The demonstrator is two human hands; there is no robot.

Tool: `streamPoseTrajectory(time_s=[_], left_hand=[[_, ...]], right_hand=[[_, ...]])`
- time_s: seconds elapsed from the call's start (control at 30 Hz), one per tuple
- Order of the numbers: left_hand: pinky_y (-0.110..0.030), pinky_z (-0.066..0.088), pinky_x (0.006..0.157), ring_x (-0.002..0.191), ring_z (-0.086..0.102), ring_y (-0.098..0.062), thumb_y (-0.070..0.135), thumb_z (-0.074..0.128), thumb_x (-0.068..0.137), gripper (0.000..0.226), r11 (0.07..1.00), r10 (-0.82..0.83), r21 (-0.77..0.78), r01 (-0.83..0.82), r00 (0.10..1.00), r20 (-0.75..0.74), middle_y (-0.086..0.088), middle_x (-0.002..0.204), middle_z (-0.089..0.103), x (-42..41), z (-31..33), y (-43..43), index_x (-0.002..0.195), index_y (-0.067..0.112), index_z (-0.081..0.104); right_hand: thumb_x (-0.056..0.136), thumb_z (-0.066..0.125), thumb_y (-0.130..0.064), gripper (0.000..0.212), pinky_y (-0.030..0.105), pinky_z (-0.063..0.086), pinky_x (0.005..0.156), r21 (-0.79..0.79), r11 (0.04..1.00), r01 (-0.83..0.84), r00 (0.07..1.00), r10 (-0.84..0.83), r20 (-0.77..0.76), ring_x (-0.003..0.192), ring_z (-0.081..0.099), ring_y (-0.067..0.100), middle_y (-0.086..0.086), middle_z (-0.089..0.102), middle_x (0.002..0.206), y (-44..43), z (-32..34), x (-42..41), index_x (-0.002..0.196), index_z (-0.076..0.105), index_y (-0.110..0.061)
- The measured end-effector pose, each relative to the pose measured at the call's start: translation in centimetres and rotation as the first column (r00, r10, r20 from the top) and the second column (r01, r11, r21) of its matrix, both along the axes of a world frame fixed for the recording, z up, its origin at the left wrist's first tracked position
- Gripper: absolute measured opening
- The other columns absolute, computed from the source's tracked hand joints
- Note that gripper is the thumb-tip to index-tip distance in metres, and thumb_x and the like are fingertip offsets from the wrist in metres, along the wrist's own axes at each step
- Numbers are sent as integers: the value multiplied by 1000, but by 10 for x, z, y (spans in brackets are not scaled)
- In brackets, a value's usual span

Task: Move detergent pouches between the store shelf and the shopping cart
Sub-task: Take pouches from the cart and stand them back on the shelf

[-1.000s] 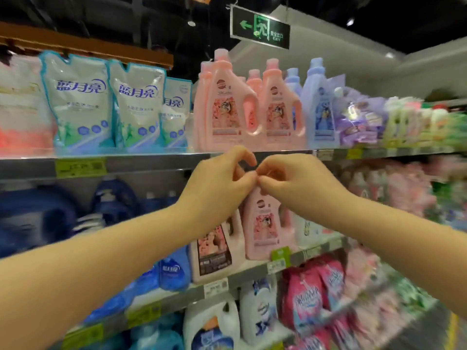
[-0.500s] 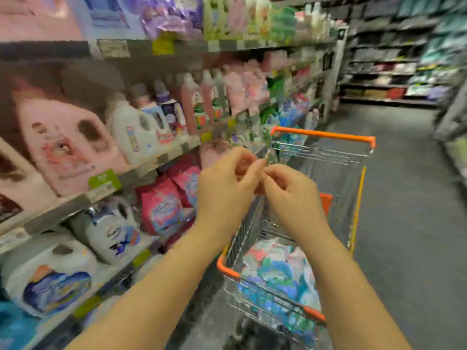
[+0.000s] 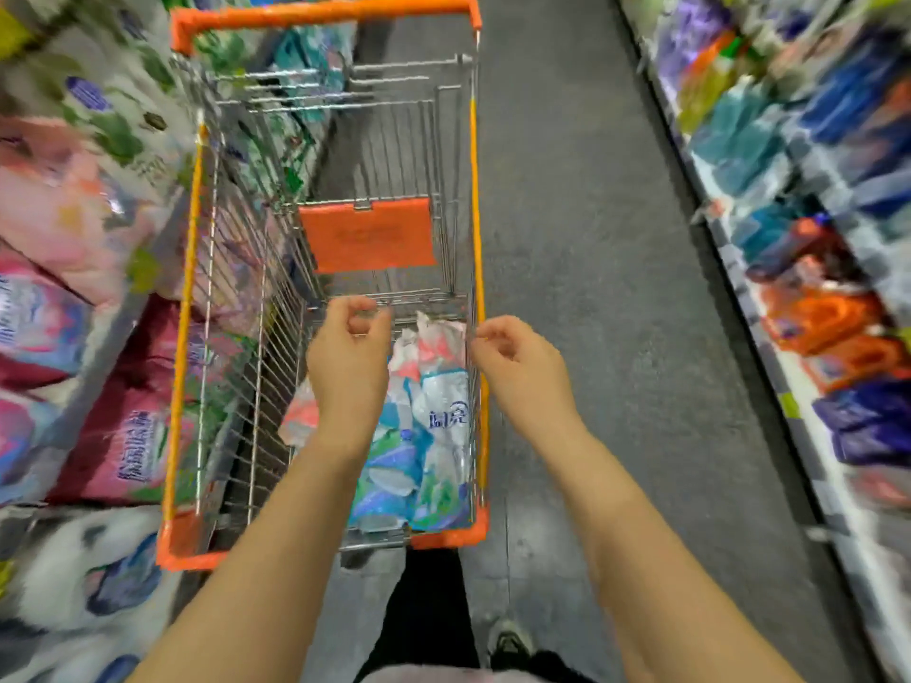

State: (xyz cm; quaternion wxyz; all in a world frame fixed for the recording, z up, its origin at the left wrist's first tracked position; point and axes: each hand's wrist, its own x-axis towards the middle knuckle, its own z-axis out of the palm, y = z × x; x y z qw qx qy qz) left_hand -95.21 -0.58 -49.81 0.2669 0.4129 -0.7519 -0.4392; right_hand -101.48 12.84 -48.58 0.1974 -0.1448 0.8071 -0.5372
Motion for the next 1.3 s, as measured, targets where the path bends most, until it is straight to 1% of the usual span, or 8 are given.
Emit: streamPoseTrajectory(time_s=[0.17,0.3,0.43,0.53,0.63,0.77,0.93,1.3], left_hand=[[-24,33,68,78,50,-17,21,58,89,33,992,-43,128,20,983,178,0,93,55,-26,-81,-24,118,9,50],[-25,35,73,92,55,-25,25,61,88,47,963,-112,268,19,935,336,-10,110,55,-39,-147,-48,127,5,42],[-32,39,86,113,54,-33,25,63,86,50,898,-250,439,25,850,464,-20,121,56,-44,-207,-56,126,0,45],[-36,44,79,92,61,-29,38,62,83,36,827,-349,561,26,807,477,-13,95,65,-47,-237,-54,101,8,60],[-30,44,71,73,56,-18,29,60,88,19,755,-329,655,-37,843,426,2,72,59,-50,-248,-49,76,15,59],[-19,38,56,58,46,-4,19,55,91,23,793,-290,607,-43,850,440,8,63,52,-53,-246,-46,69,16,55],[-14,31,43,53,39,-9,15,52,91,35,810,-274,586,-20,870,409,4,56,45,-38,-224,-41,57,18,45],[-26,39,57,60,48,-16,15,57,89,27,851,59,504,-148,980,189,-3,61,55,15,-118,2,62,15,55]], right_hand=[[93,52,-14,29,19,38,75,58,993,100,973,-109,203,90,53,12,-8,56,91,-68,-62,-17,121,53,-13],[93,50,-15,41,27,39,91,165,978,127,927,-177,332,117,53,24,5,55,129,-108,-115,-23,133,43,-13],[86,58,-11,53,32,40,94,293,937,190,873,-298,386,117,52,30,16,51,131,-120,-163,-19,135,40,-8],[89,57,-17,58,32,39,99,364,907,210,829,-363,426,123,48,27,13,43,140,-122,-187,-14,142,33,-12],[93,53,-23,57,34,37,104,400,889,221,793,-403,457,128,43,26,11,35,143,-122,-202,-14,144,29,-17],[88,55,-16,58,31,39,102,404,886,227,795,-408,448,125,45,25,9,39,139,-120,-202,-18,142,32,-18],[89,52,-12,64,31,33,105,390,902,187,834,-355,422,133,37,26,9,30,148,-116,-192,-20,146,25,-17],[96,45,-25,56,26,16,112,122,991,48,993,-60,97,140,24,22,12,30,150,-85,-127,22,146,26,-9]])
